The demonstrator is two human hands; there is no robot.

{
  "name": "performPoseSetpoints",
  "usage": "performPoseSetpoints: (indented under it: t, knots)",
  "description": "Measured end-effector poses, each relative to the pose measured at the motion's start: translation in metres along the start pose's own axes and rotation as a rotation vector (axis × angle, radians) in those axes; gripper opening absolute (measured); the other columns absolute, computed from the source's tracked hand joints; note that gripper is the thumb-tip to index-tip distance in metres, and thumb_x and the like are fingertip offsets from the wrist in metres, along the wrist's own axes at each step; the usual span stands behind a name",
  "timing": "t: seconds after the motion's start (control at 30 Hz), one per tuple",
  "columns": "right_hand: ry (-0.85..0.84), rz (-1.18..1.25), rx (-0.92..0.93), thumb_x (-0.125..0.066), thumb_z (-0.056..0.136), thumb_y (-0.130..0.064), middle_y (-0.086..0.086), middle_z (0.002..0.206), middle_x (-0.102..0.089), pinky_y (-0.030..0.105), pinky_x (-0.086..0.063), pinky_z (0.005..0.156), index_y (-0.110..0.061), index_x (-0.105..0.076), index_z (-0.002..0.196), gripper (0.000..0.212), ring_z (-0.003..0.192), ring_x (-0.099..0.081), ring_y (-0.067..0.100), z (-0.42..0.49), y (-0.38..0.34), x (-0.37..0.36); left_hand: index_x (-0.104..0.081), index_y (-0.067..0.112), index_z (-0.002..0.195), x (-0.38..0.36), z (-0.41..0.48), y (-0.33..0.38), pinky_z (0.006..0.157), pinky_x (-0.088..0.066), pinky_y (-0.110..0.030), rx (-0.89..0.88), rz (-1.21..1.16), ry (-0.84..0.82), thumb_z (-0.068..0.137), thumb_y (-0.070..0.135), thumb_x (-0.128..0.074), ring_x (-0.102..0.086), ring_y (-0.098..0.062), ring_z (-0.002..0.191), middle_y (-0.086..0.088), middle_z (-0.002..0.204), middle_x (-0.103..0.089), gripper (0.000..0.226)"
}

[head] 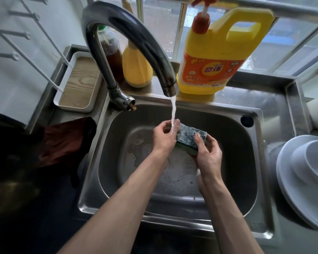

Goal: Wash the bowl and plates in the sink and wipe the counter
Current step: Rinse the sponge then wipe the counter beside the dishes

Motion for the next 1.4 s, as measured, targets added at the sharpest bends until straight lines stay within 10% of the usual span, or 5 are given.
performPoseSetpoints:
  t: [0.33,0.73,1.03,1.2,1.4]
  knots:
    - [-0.182,-0.113,-0.105,-0.065,0.101,-0.031,0.013,0.115,-0.076,0.054,-0.054,0.103,-0.009,-0.071,0.12,0.03,0.111,-0.071,0.032,-0.003,0.024,-0.053,-0.063,0.005,0.127,0.073,-0.026,-0.012,0.073,-0.065,-0.035,0.141,-0.056,-0.101,0.092,0.009,-0.072,-0.076,-0.023,0.098,-0.014,0.113,-0.076,0.037]
    - [-0.238,0.614,-0.501,-0.03,0.109,-0.052,0.026,0.13,-0.068,0.045,-0.042,0.118,-0.003,-0.057,0.141,0.065,0.131,-0.061,0.036,0.001,0.019,-0.124,-0.073,0.013,0.108,0.141,-0.036,0.014,0.096,-0.056,-0.036,-0.161,-0.056,0.179,0.09,0.009,-0.075,-0.073,-0.016,0.1,-0.007,0.106,-0.078,0.018]
    - [-0.246,0.801,-0.616,-0.025,0.111,-0.046,0.022,0.122,-0.072,0.045,-0.051,0.105,-0.001,-0.069,0.12,0.063,0.117,-0.068,0.035,-0.001,0.019,-0.144,-0.073,0.014,0.107,0.156,-0.037,0.009,0.082,-0.058,-0.023,-0.174,-0.127,0.266,0.091,0.008,-0.075,-0.074,-0.017,0.098,-0.003,0.101,-0.079,0.017]
    - [-0.205,0.799,-0.709,-0.032,0.113,-0.04,0.018,0.095,-0.072,0.037,-0.053,0.091,0.006,-0.077,0.069,0.078,0.093,-0.067,0.027,-0.003,0.028,-0.156,-0.072,0.009,0.11,0.161,-0.044,0.009,0.071,-0.057,-0.017,-0.176,-0.132,0.281,0.091,0.005,-0.074,-0.076,-0.012,0.089,-0.002,0.096,-0.079,0.02]
    - [-0.262,0.756,-0.681,-0.035,0.111,-0.03,0.016,0.103,-0.07,0.035,-0.055,0.088,-0.002,-0.07,0.111,0.045,0.095,-0.067,0.027,-0.003,0.026,-0.146,-0.074,0.013,0.109,0.156,-0.04,0.002,0.091,-0.059,-0.038,-0.162,-0.134,0.288,0.084,0.018,-0.079,-0.074,-0.026,0.104,-0.008,0.106,-0.079,0.026]
Point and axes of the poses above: each hand's wrist, its own z-axis towards the middle knuckle, its own x-axis out of the back of the hand, y = z × x, the point moved 9 cm from there along z, towards the middle knuckle
